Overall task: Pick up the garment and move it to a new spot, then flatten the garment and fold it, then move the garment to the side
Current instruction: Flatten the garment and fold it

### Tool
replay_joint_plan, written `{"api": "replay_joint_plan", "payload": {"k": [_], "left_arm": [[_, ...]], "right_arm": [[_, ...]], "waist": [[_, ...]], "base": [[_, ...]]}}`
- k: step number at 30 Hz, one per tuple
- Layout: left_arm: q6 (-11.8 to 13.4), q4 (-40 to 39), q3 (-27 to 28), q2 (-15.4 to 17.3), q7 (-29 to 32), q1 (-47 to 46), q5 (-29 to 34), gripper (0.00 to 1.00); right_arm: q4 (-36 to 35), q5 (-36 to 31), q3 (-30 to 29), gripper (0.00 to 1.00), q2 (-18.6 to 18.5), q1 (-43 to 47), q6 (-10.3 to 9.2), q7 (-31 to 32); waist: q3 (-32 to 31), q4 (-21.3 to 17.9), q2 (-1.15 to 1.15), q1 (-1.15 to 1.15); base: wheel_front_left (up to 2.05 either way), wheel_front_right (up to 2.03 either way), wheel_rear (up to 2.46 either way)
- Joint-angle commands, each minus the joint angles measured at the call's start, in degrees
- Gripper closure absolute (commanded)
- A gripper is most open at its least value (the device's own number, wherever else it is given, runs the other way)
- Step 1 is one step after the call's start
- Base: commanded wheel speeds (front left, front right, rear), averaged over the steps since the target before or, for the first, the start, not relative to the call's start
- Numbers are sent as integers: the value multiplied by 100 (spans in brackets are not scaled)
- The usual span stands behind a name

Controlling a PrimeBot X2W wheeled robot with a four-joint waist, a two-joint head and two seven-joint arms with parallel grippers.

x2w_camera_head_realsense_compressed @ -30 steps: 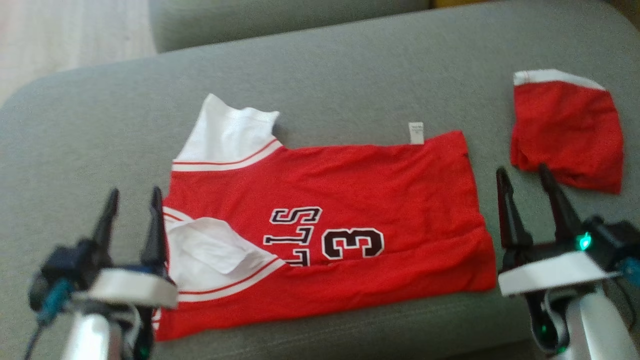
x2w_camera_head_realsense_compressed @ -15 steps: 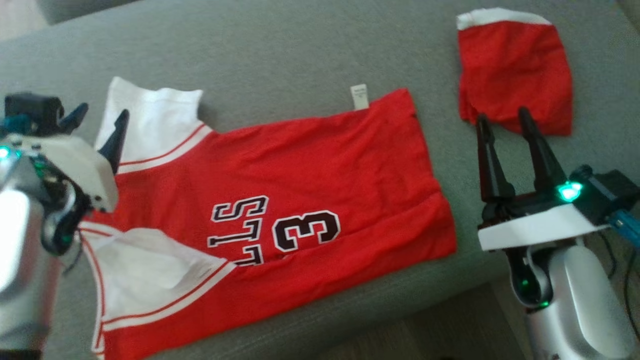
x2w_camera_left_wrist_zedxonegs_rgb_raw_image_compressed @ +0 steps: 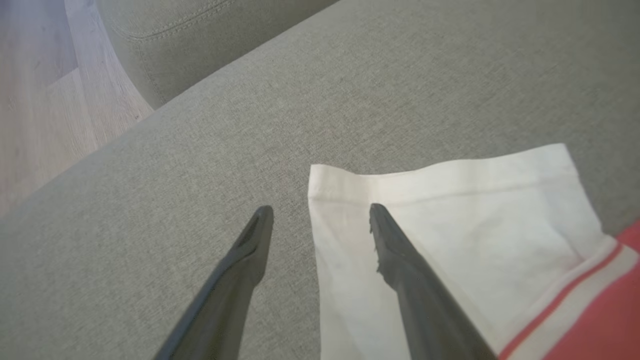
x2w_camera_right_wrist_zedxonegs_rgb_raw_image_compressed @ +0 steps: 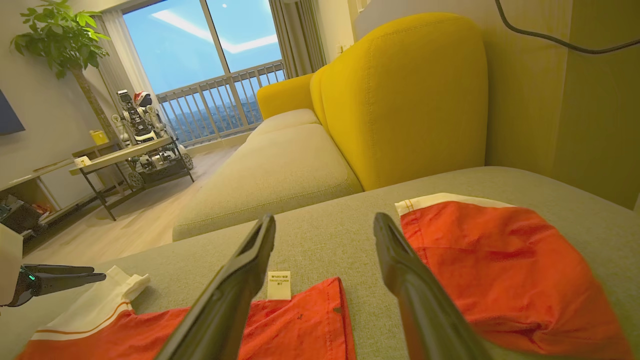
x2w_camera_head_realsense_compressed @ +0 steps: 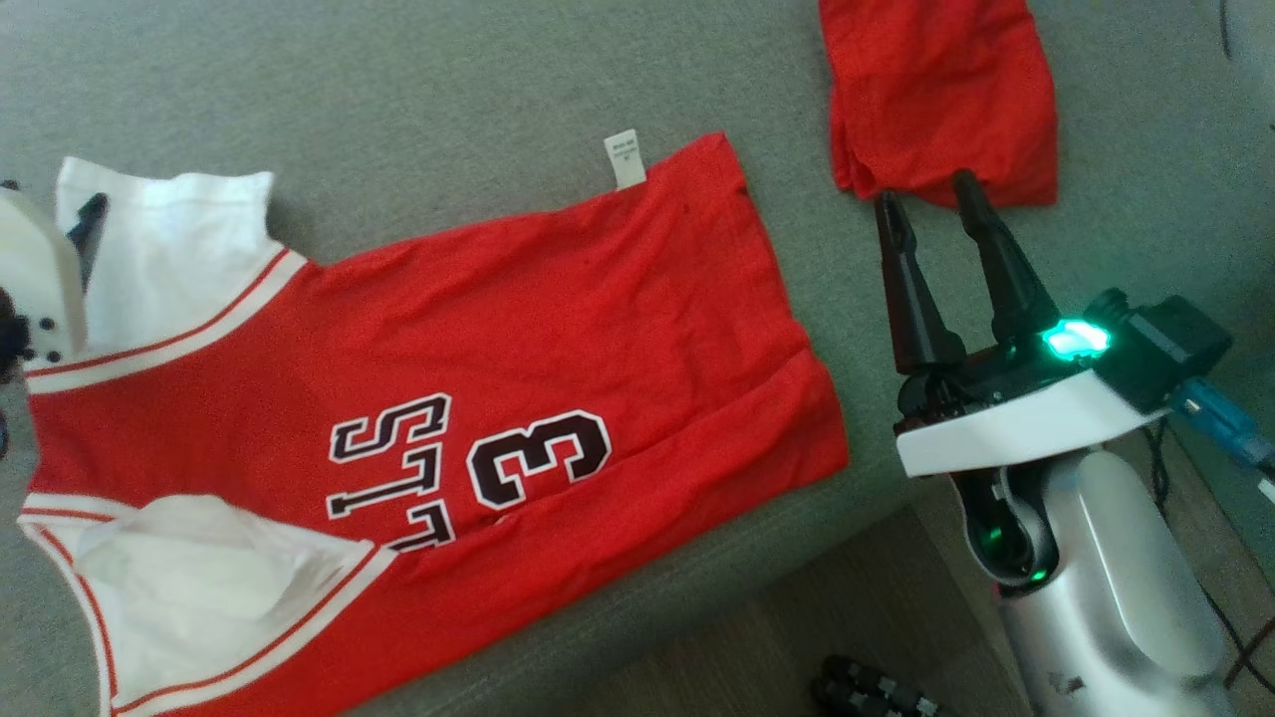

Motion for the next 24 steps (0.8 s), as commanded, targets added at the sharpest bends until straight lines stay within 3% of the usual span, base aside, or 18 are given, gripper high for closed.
{"api": "replay_joint_plan", "payload": {"k": [1, 13, 14, 15, 16, 24], "left_arm": [[8, -62, 179, 393, -18, -365, -46, 0], [8, 657, -223, 427, -206, -785, -141, 0], [8, 695, -254, 404, -184, -801, -198, 32], [8, 718, -281, 383, -185, -819, -254, 92], [8, 737, -295, 361, -214, -840, -304, 100], [10, 427, -334, 5, -1295, -896, -430, 100]], "right_arm": [[-187, 42, 129, 0, 10, -149, -2, -54], [-183, 17, 205, 0, 10, -139, -2, -65], [-185, 11, 196, 0, 10, -137, -2, -65], [-185, 2, 185, 0, 10, -135, -2, -65], [-182, -9, 171, 0, 10, -134, -2, -65], [66, -214, -45, 0, 10, -183, -2, 124]], "waist": [[82, -80, 0, -1], [214, -244, 0, -1], [215, -241, 0, -1], [216, -232, 0, -1], [213, -214, 0, -1], [25, 351, 0, -1]], "base": [[0, 0, 0], [0, 0, 0], [0, 0, 0], [0, 0, 0], [0, 0, 0], [0, 0, 0]]}}
